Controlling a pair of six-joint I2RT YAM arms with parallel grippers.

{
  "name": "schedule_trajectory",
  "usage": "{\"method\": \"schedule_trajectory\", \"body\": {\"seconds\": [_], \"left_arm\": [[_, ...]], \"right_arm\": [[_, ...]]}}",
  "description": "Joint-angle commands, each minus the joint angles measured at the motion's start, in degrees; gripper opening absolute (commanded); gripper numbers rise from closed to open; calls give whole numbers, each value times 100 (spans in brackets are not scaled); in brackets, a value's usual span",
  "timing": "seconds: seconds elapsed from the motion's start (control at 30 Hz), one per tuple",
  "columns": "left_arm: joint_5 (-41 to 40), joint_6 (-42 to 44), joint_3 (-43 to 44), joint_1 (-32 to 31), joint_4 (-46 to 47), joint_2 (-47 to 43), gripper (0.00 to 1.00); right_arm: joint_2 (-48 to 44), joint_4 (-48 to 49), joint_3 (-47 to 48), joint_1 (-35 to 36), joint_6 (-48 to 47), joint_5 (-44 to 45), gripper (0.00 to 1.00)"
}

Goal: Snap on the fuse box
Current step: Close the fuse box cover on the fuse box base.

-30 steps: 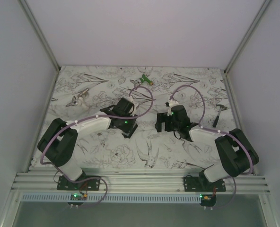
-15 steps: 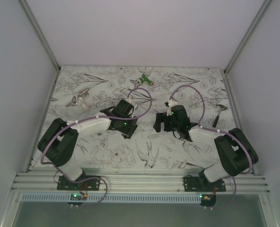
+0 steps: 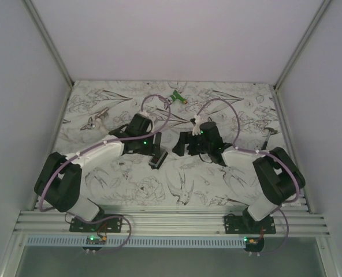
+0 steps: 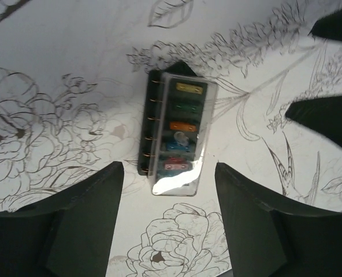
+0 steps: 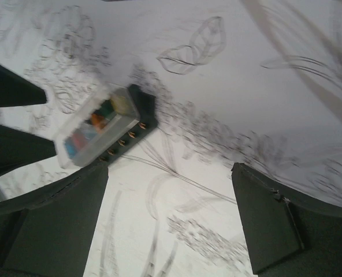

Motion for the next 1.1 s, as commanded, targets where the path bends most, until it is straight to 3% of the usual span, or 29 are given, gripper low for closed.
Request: {"method": "schedule_trajectory", "body": {"seconds": [0.0, 0.27, 0.5, 0.7, 0.97, 1.07], "left_arm": [[540, -445, 90, 339, -157, -47, 64], [757, -616, 91, 524, -154, 318, 50], [911, -751, 75, 530, -150, 636, 34], [1116, -945, 3, 522, -145, 883, 27], [1454, -1383, 35, 233, 16, 1213, 25], [1347, -1475, 103, 0, 131, 1077, 31]], "right_arm": [[411, 468, 462, 293, 563, -478, 91], [1119, 507, 1051, 686, 931, -601, 77], [1554, 303, 1242, 705, 974, -706, 53], [1710, 11, 1192, 705, 914, -741, 36], [1537, -312, 1021, 688, 693, -517, 31], [1104, -421, 869, 571, 478, -252, 41]]}}
